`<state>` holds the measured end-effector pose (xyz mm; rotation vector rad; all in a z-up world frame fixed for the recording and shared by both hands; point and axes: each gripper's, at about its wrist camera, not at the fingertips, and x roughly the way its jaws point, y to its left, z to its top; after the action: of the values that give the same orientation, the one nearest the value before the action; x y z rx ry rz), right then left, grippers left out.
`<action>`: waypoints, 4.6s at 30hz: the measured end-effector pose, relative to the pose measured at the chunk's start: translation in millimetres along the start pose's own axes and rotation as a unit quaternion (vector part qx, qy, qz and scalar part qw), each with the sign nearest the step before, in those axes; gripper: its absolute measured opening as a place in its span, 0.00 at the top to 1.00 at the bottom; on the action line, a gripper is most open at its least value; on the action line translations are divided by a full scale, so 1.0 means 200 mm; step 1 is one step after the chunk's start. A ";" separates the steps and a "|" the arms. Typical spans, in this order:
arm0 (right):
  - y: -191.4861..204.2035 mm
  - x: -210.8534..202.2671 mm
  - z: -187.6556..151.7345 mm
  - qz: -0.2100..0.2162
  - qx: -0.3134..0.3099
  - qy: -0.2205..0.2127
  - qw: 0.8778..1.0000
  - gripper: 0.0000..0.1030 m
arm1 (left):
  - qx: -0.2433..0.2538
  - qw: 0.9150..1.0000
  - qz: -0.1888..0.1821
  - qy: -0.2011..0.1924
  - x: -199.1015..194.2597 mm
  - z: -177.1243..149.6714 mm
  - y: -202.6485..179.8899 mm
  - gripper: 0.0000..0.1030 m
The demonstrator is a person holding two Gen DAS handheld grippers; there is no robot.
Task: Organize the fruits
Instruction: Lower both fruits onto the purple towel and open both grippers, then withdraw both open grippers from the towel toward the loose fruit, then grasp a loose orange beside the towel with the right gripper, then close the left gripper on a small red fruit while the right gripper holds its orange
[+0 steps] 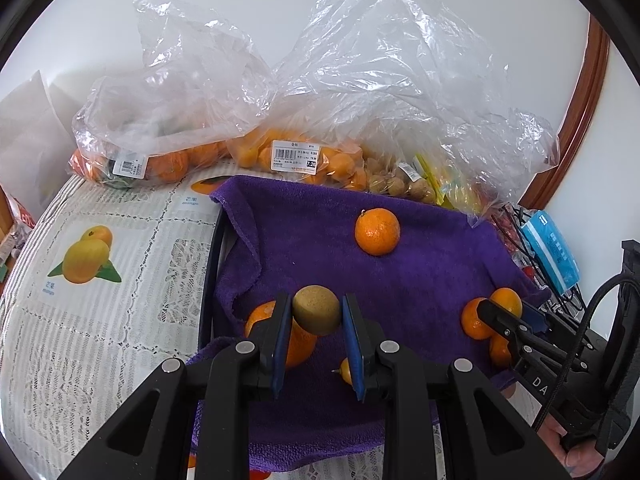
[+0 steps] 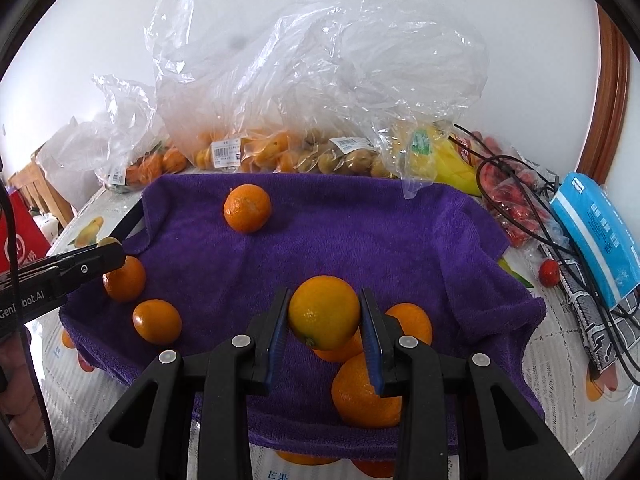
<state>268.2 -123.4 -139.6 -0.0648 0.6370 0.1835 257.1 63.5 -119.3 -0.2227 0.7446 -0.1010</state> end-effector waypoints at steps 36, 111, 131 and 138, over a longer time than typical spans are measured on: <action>-0.01 -0.06 0.01 -0.005 -0.007 -0.016 1.000 0.62 | 0.041 0.999 -0.012 0.007 0.03 -0.04 -0.07 0.77; 0.15 -0.43 -0.44 0.013 0.047 0.032 0.998 0.61 | 0.030 0.999 0.029 0.014 -0.48 -0.49 0.13 0.42; 0.08 -0.29 -0.48 0.004 0.053 0.058 0.997 0.66 | 0.048 0.996 0.054 0.044 -0.32 -0.57 0.10 0.42; 0.14 -0.28 -0.48 -0.021 0.026 0.062 0.998 0.66 | 0.043 0.997 0.048 0.043 -0.32 -0.57 0.11 0.42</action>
<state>162.6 -116.4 -183.1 -0.0399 0.7637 0.1230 133.1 76.9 -163.6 -0.1015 0.8335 -0.0505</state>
